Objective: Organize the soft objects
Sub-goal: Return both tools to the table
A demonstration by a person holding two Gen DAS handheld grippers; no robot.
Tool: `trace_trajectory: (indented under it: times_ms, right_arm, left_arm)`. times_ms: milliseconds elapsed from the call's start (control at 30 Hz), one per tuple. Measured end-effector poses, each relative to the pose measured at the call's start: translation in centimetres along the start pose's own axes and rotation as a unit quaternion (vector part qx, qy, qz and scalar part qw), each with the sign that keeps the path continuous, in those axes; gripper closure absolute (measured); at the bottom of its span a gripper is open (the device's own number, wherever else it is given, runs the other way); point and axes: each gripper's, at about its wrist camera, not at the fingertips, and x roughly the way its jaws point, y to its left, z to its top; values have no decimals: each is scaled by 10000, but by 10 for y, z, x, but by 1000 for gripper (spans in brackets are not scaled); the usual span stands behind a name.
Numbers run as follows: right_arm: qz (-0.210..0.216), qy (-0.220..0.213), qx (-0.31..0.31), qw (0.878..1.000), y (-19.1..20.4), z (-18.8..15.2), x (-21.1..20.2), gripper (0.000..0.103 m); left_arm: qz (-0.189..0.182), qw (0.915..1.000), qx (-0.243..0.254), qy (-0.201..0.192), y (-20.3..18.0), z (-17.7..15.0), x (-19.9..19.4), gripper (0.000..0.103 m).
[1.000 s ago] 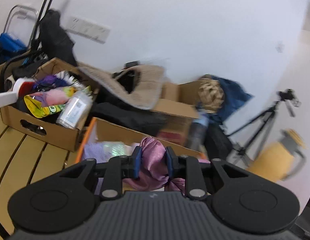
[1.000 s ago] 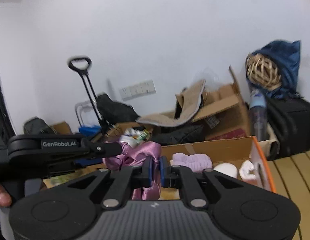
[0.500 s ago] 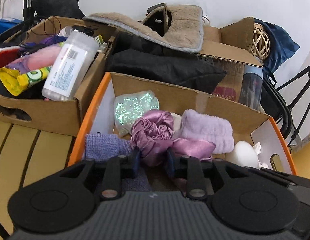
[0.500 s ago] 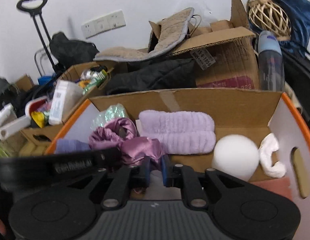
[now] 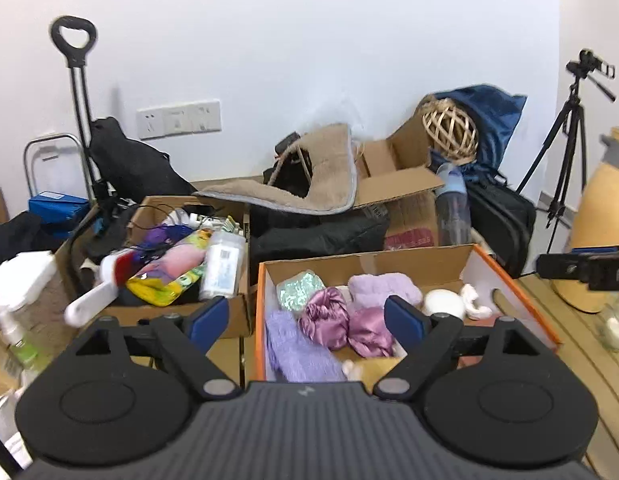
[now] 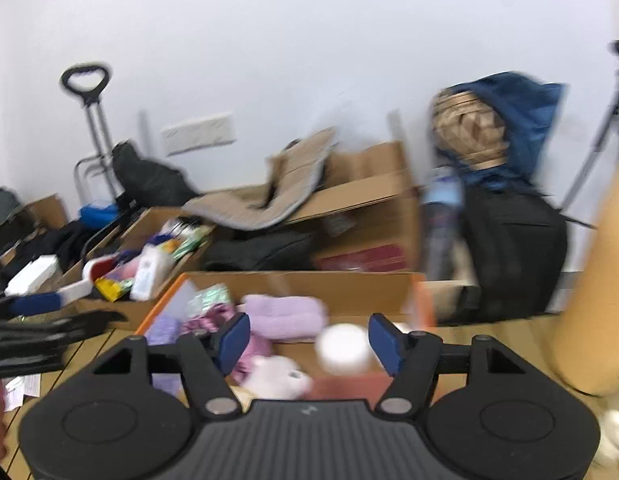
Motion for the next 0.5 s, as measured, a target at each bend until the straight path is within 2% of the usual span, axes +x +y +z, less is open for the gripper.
trace_trajectory:
  times_ms: [133, 267, 433, 500]
  right_arm:
    - [-213, -131, -54, 9997, -13, -11, -52, 28]
    - [-287, -338, -199, 9988, -12, -33, -99, 28]
    - [-292, -945, -436, 9941, 2, -83, -167, 25]
    - [-268, -1203, -644, 9903, 13, -107, -192, 24]
  left_arm:
    - [6, 9997, 30, -243, -10, -13, -47, 12]
    - [-117, 9982, 55, -583, -18, -35, -99, 12]
    - [92, 9920, 212, -1239, -28, -90, -173, 3]
    - [131, 9910, 132, -1325, -27, -114, -197, 1]
